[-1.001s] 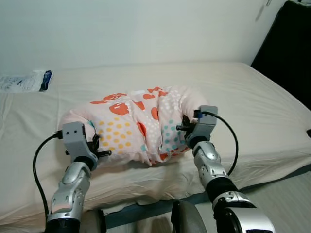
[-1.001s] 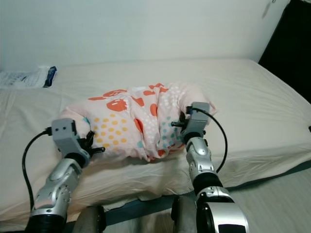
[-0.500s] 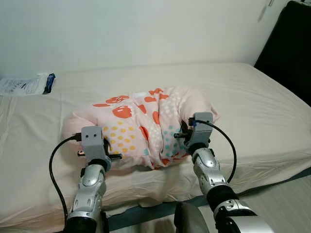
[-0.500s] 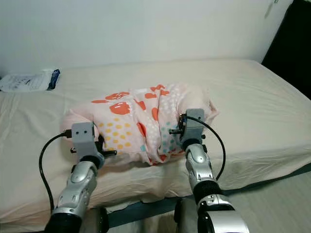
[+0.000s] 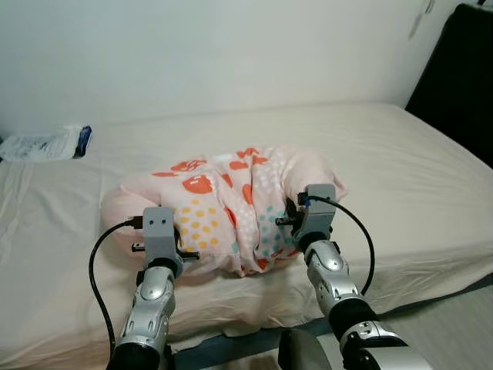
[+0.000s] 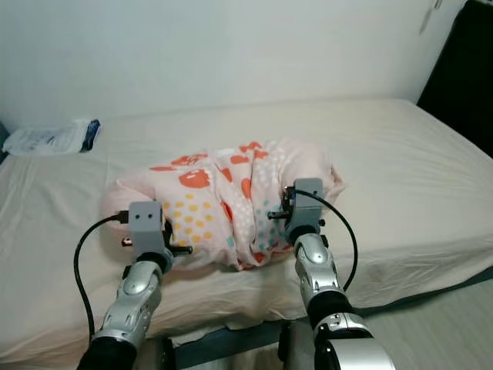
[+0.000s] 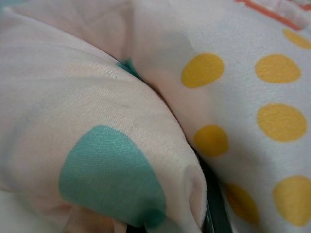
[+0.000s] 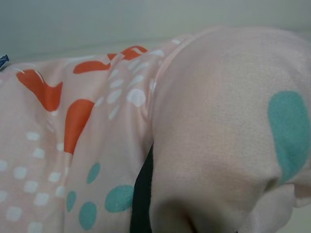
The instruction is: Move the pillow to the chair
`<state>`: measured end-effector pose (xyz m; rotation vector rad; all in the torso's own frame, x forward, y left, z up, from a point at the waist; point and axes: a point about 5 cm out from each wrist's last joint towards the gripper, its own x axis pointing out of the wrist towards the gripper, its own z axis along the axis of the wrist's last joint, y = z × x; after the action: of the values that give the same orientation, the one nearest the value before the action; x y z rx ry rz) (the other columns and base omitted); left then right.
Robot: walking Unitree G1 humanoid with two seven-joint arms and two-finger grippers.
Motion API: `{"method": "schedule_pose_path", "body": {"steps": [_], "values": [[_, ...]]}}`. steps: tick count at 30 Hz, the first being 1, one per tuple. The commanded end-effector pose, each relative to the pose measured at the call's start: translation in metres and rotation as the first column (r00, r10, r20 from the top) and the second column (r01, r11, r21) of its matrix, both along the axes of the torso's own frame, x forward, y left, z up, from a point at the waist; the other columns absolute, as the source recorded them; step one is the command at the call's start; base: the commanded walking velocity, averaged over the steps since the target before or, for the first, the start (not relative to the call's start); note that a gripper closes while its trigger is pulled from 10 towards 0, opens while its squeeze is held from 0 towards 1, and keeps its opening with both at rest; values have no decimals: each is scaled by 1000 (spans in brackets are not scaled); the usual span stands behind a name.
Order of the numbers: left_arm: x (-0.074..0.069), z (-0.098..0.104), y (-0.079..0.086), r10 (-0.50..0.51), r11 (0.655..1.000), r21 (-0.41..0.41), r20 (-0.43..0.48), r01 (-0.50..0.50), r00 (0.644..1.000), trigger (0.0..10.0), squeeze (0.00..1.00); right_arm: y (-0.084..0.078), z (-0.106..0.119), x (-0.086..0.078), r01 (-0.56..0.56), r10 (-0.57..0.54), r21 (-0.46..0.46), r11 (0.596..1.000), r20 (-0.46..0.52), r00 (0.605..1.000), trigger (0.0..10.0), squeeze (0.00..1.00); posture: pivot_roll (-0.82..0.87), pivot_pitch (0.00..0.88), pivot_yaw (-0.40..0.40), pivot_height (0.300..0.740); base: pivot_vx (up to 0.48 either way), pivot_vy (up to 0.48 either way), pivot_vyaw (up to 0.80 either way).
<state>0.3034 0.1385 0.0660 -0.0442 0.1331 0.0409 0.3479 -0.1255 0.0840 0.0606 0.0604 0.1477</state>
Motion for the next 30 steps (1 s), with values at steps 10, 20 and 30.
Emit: {"method": "schedule_pose_path", "body": {"steps": [10, 20, 30], "values": [[11, 7, -8, -34, 999, 12, 26, 33, 999, 10000, 0, 20, -3, 0, -84, 84, 7, 996, -36, 996, 10000, 0, 3, 0, -87, 676, 0, 0, 0], [11, 7, -4, -24, 1000, 10, 34, 24, 999, 10000, 0, 19, 0, 2, -88, 88, 23, 996, -24, 996, 10000, 0, 18, 0, -96, 716, 0, 0, 0], [9, 7, 1, 9, 1000, -30, 45, -8, 999, 10000, 0, 30, 0, 2, -123, 123, -9, 992, -31, 992, 10000, 0, 31, 0, -110, 740, 0, 0, 0]]}}
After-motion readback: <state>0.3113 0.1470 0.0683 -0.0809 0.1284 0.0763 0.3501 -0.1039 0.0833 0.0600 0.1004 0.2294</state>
